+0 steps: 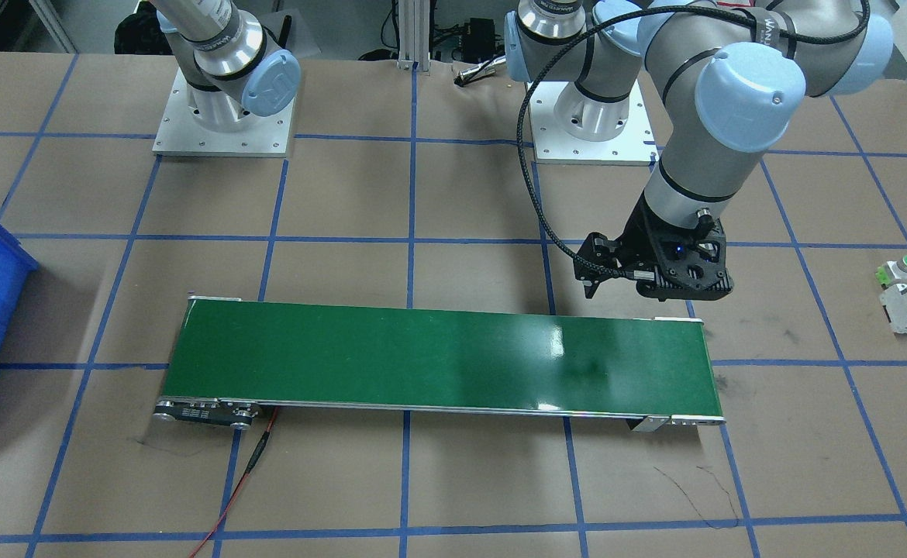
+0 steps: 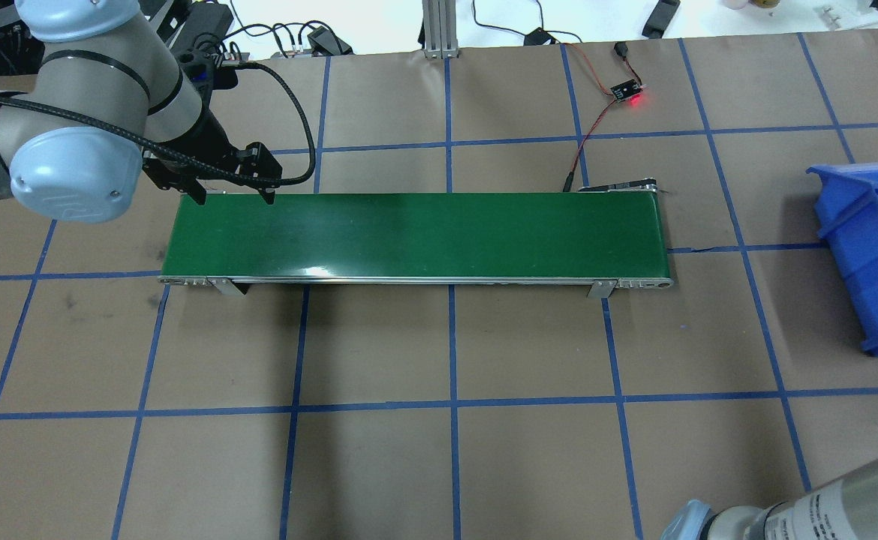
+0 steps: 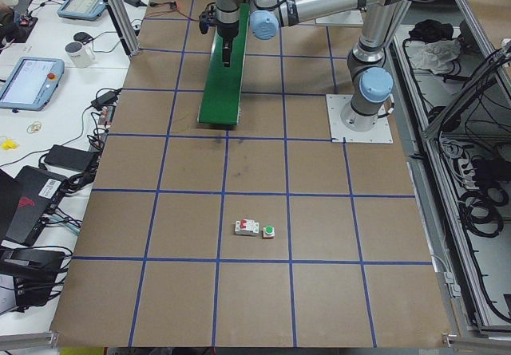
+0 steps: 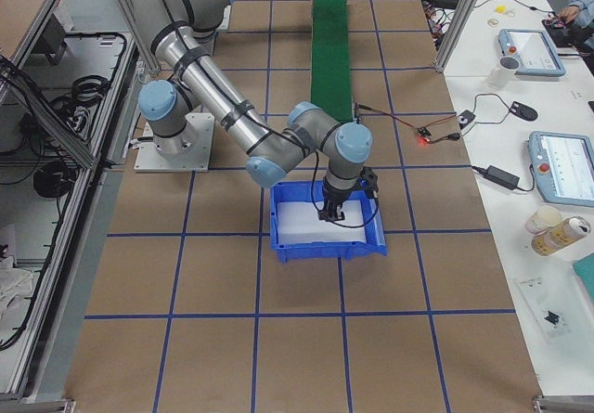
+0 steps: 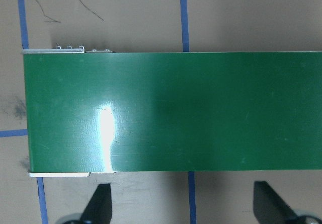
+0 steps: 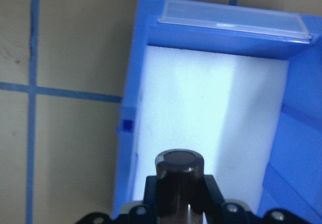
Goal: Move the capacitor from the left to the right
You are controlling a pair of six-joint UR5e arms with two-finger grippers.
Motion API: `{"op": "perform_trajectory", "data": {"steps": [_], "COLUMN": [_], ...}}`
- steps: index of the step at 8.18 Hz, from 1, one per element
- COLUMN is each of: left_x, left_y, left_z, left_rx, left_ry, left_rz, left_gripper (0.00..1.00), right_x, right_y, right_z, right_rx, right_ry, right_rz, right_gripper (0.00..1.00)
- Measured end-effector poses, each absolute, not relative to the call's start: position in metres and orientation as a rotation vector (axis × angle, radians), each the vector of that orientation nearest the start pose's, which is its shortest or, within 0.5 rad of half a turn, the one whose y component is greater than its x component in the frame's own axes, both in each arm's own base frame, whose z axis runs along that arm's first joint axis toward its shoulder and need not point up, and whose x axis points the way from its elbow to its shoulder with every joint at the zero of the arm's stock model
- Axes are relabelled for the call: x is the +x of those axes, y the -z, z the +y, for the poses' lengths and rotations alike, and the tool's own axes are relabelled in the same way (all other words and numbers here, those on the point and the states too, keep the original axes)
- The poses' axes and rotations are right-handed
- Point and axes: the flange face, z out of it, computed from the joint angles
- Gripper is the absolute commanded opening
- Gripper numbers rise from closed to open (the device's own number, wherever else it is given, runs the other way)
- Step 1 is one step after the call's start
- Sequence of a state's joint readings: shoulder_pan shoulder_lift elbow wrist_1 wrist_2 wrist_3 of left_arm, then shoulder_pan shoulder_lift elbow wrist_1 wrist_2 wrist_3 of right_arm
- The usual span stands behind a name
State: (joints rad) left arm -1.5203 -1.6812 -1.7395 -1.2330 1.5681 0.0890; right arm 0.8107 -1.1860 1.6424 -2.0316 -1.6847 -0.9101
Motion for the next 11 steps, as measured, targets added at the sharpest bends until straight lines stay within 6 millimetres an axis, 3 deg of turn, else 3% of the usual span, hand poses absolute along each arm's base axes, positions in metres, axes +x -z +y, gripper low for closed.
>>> {"op": "perform_trajectory", "data": {"steps": [1,3,4,6,8,10,11], "left_x": [-0.107,-0.107,-0.107,-0.107,-0.107,-0.112,-0.113], "left_y": [-0.383,-0.383,-0.383,-0.383,-0.383,-0.382,-0.382], "left_z": [-0.535,-0.535,-0.535,-0.535,-0.535,-0.534,-0.534], "left_rx": [0.062,0.062,0.063,0.063,0.065,0.078,0.082], "left_ry": [0.092,0.090,0.089,0.089,0.087,0.087,0.085], "left_rz": [3.137,3.136,3.136,3.135,3.135,3.134,3.133], "left_gripper": [1.00,1.00,1.00,1.00,1.00,1.00,1.00], "right_x": [-0.341,-0.344,-0.342,-0.318,-0.250,-0.149,-0.094], "right_y": [-0.268,-0.267,-0.279,-0.341,-0.420,-0.486,-0.509], "right_z": [-0.521,-0.517,-0.515,-0.510,-0.501,-0.502,-0.504], "right_rx": [-0.248,-0.248,-0.245,-0.251,-0.204,-0.137,-0.126], "right_ry": [-0.119,-0.075,-0.051,0.069,0.117,0.085,0.085], "right_rz": [3.224,3.244,3.257,3.277,3.239,3.201,3.198], "right_gripper": [0.99,1.00,1.00,1.00,1.00,1.00,1.00]}}
